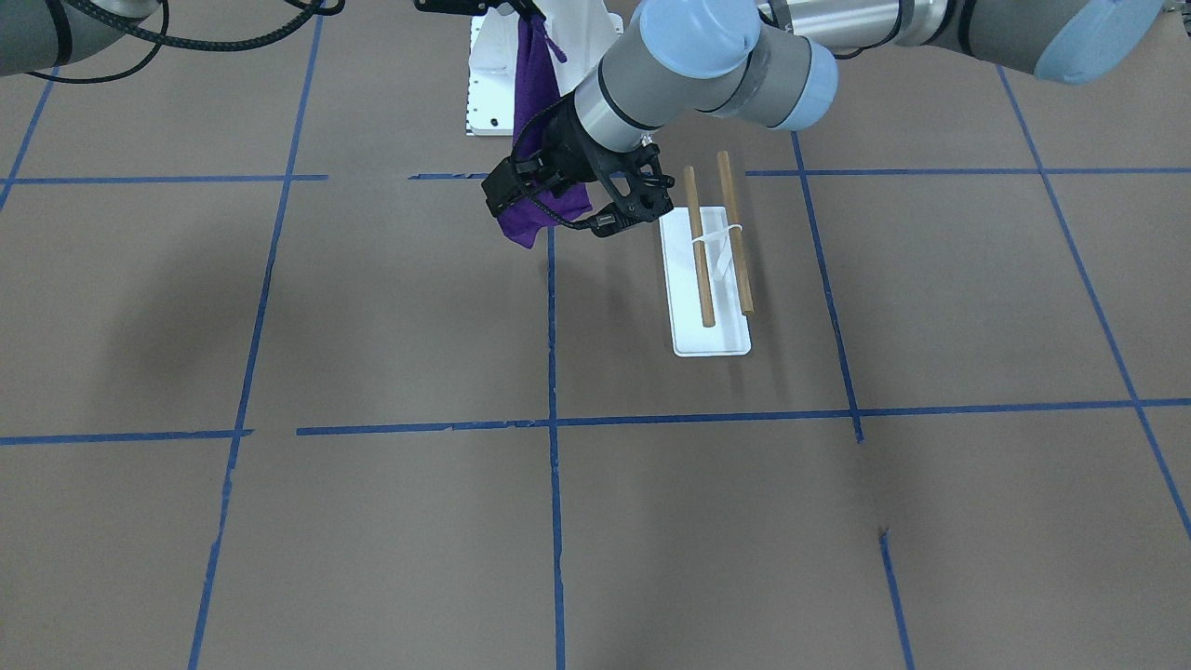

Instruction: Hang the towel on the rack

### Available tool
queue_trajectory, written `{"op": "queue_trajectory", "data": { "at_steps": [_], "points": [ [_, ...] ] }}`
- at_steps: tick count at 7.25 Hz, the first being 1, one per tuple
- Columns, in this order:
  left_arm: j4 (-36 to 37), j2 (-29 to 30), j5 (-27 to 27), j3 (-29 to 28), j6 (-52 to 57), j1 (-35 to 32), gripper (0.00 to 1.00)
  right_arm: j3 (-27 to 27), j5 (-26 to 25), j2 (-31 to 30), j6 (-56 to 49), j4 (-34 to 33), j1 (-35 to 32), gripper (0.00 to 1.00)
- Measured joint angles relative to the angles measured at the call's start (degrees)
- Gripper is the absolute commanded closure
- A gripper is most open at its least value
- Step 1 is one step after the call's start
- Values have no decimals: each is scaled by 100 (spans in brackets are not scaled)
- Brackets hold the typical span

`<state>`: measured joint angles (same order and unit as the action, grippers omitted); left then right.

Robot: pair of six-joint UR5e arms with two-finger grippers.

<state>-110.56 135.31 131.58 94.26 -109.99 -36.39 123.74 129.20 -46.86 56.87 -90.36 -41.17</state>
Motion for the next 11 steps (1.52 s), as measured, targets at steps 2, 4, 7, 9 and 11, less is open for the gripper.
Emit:
{"op": "queue_trajectory", "data": {
  "at_steps": [2, 4, 7, 9, 11],
  "points": [
    [7, -31, -6, 28, 3, -1, 100, 19, 0, -4, -1, 1, -4, 100],
    [12, -66, -9, 77, -2, -7, 100, 65, 2, -16, 5, 1, -8, 100],
    [8, -274, -9, 365, -1, -18, 100, 154, -6, -109, 39, -4, -28, 0],
    [8, -300, -9, 403, -3, -44, 100, 181, -44, -218, 129, -11, -111, 0],
    [12, -303, -15, 429, -1, -73, 100, 283, -48, -411, 160, -8, -173, 0]
  ]
}}
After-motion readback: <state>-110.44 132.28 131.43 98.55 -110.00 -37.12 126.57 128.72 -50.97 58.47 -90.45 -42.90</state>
